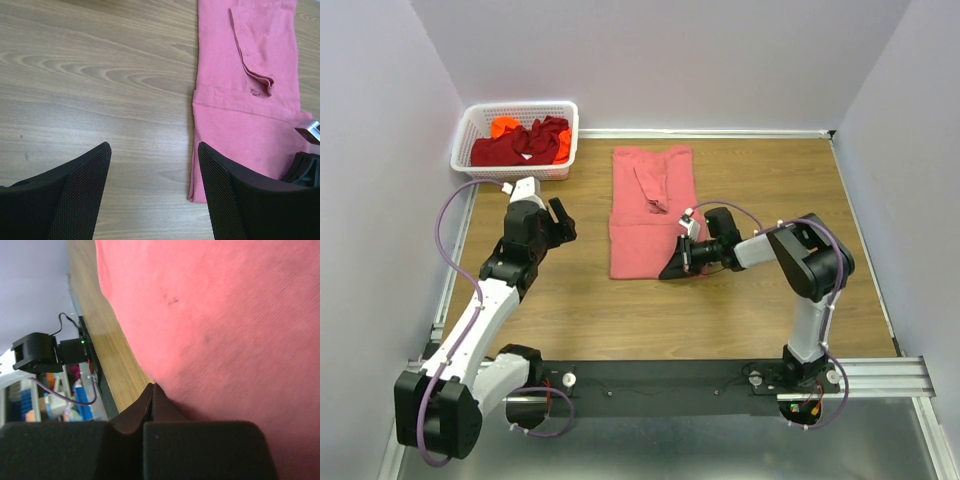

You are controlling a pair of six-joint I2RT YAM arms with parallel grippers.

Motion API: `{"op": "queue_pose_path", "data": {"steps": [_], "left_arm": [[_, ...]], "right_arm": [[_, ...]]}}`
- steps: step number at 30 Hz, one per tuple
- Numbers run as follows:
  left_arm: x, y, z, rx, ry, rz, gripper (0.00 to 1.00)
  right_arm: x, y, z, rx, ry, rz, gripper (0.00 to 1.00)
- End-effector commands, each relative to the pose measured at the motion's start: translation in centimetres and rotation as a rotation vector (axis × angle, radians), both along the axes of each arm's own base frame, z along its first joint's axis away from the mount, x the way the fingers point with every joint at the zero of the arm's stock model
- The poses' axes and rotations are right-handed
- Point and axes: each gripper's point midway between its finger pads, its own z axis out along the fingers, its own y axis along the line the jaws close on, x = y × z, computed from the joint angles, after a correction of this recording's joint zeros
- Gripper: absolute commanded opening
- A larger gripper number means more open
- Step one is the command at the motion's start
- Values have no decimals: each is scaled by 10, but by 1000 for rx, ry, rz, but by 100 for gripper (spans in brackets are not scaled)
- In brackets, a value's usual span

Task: Fold and stack the t-shirts
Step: Fold the tshirt

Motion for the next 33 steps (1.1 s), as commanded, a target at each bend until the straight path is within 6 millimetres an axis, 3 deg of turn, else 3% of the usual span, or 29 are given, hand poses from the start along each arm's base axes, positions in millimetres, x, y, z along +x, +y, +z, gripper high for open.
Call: {"op": "queue_pose_path", "data": {"steps": [1,4,9,12,13,23,28,33], "left_arm": [[-8,11,0,25,-10,33,79],[-10,12,3,26,-24,38,79],[-11,15,1,37,-20,49,79],[-12,13,-2,35,-14,33,80],[-11,12,-4,33,-12,29,85],[-10,-9,-21,-21,19,-57,85],[-9,-29,-30,-24,59,-108,85],[-15,-60,-49,-29,129,-180,85]], "right_arm": [[9,-1,22,-74,-101,7,1],[15,17,51,-19,-135,31,1],[24,57,64,37,-167,91,1],[23,68,49,67,-135,99,1],[20,69,38,80,-100,96,1],[6,58,-22,9,-14,111,1],[13,59,10,18,-70,88,1],[42,26,46,-201,-243,-50,13]]}}
